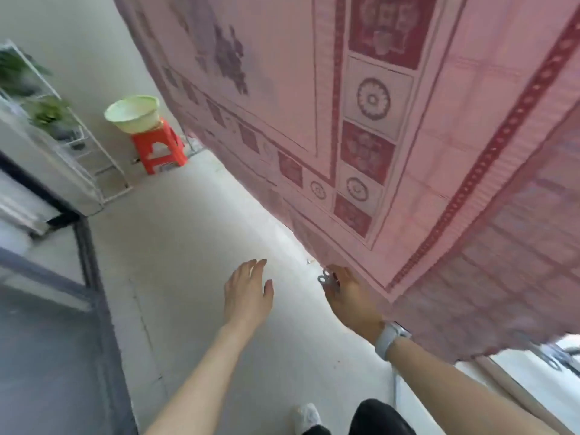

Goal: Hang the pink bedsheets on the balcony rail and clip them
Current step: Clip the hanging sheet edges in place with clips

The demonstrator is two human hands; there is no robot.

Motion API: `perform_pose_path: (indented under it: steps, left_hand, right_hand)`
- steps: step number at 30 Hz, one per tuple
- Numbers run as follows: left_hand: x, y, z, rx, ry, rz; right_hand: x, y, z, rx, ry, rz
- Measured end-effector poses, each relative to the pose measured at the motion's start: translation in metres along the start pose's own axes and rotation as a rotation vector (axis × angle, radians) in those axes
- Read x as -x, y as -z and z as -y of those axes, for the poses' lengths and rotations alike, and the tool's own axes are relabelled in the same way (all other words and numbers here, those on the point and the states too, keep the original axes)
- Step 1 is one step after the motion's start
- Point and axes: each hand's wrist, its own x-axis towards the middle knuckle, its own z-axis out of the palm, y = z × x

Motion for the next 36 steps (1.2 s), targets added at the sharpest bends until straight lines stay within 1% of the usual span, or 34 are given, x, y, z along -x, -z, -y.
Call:
perform_pose_path:
  steps: [4,8,12,15,17,21,25,27,32,36]
  left_hand:
    - [-0.067,0.047,0.062,0.04,0.107,-0.112]
    - [-0.149,0.082,0.107,0.121,0.146,-0.236]
    - [-0.265,0.125,0.149,0.127,0.158,-0.325]
    - [-0.366,0.17,0.175,0.082,0.166,-0.4]
    - [-0.427,0.202,0.19,0.05,0.159,-0.423]
    - [-0.524,0.257,0.229,0.04,0.159,-0.51]
    - [-0.595,0.284,0.293,0.053,0.21,-0.581]
    - [-0.633,0.294,0.331,0.078,0.225,-0.593]
    - [-0.74,0.331,0.433,0.138,0.191,-0.597]
    - [-0.838,0.376,0.509,0.221,0.169,-0.594]
  right_hand:
    - [-0.098,-0.027,0.082,-0.056,0.171,0.026]
    - [-0.2,-0.053,0.142,-0.085,0.279,0.058]
    - [-0.324,-0.078,0.205,-0.123,0.403,0.044]
    - [-0.422,-0.089,0.26,-0.164,0.503,0.034]
    - [-0.482,-0.095,0.3,-0.188,0.553,0.035]
    - [-0.583,-0.118,0.383,-0.284,0.618,0.03]
    - [-0.673,-0.169,0.444,-0.324,0.66,0.062]
    - [-0.719,-0.199,0.474,-0.316,0.654,0.048]
    - [-0.83,-0.272,0.556,-0.241,0.698,-0.01]
    - [-0.924,-0.317,0.617,-0.19,0.661,-0.023]
